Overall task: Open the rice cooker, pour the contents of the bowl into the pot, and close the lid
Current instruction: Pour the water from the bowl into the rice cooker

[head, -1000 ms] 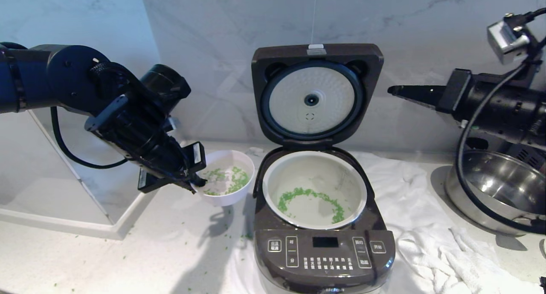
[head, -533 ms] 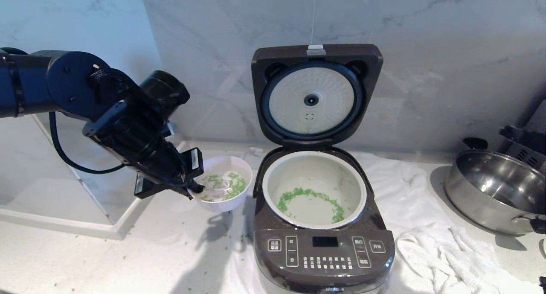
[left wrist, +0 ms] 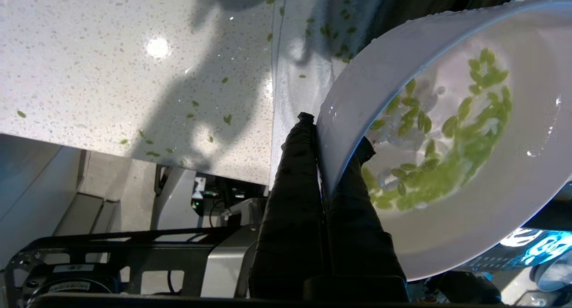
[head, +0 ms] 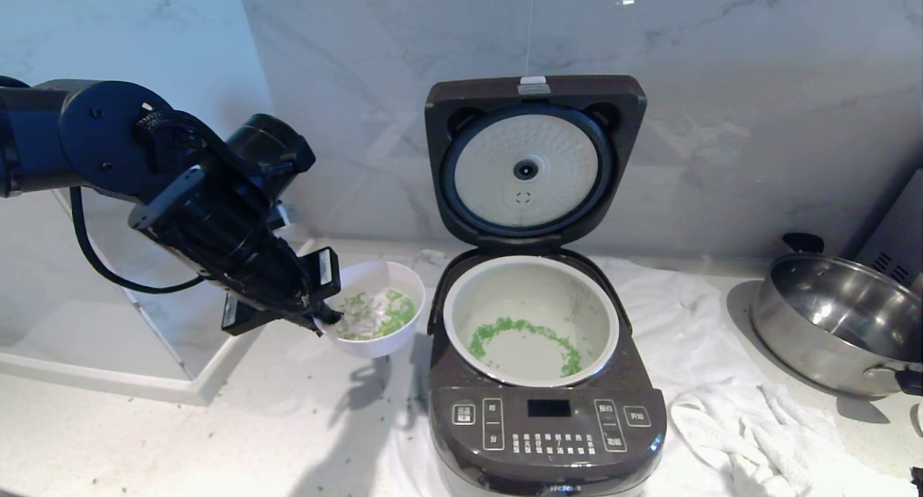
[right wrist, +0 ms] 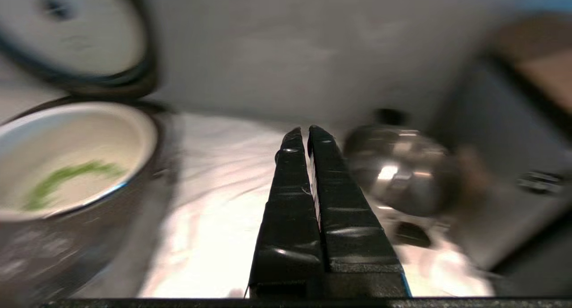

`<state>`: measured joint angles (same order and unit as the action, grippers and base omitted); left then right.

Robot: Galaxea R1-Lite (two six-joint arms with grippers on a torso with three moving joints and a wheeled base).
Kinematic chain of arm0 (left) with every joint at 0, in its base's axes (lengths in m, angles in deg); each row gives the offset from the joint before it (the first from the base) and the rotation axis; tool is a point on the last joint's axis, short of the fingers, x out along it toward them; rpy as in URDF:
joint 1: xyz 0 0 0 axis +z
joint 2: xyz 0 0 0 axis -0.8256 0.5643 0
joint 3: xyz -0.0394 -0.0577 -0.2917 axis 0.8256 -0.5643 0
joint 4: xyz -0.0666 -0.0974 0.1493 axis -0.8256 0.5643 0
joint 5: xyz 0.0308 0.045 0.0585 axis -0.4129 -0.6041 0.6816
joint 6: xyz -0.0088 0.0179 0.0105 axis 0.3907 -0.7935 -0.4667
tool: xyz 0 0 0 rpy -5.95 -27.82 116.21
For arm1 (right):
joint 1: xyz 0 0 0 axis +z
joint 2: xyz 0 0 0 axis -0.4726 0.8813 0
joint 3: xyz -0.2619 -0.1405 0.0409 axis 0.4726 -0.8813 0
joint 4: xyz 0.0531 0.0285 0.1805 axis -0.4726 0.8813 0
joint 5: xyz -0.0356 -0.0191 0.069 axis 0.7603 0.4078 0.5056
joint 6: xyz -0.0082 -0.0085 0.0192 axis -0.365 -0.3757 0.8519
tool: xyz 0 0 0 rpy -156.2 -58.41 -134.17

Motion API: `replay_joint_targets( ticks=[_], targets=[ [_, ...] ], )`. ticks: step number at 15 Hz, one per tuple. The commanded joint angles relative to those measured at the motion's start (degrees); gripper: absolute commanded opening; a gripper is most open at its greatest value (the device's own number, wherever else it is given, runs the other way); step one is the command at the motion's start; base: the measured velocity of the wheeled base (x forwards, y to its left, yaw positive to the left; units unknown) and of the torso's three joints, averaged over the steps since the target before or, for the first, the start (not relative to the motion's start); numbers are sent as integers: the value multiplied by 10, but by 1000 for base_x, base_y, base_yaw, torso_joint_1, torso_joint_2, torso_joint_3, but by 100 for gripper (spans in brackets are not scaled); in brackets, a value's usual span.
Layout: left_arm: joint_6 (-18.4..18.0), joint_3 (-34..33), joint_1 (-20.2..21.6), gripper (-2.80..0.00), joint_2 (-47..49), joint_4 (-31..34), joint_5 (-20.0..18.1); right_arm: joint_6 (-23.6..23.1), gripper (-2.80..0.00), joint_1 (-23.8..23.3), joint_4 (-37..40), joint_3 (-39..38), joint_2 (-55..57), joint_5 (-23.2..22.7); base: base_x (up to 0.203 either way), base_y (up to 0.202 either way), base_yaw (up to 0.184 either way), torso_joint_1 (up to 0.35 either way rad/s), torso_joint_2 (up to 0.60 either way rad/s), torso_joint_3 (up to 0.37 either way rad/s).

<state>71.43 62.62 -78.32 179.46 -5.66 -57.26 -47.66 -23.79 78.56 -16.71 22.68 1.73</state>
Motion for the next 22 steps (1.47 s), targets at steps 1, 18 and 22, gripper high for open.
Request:
replay_joint_targets(
  ticks=[1,18,22],
  targets=[
    [4,-2,-1,-280,-3,3,0,-13,-280,-69,2,-2,-54,2,0,0,0,0,0,0],
    [0,-2,1,-280,-4,2,6,10,-280,-42,-61,-393,-304,-128,0,0,0,0,0,0],
    [2,14,-4,-280,15,1,4,10,-280,-42,-61,-393,-304,-132,0,0,0,0,0,0]
  ],
)
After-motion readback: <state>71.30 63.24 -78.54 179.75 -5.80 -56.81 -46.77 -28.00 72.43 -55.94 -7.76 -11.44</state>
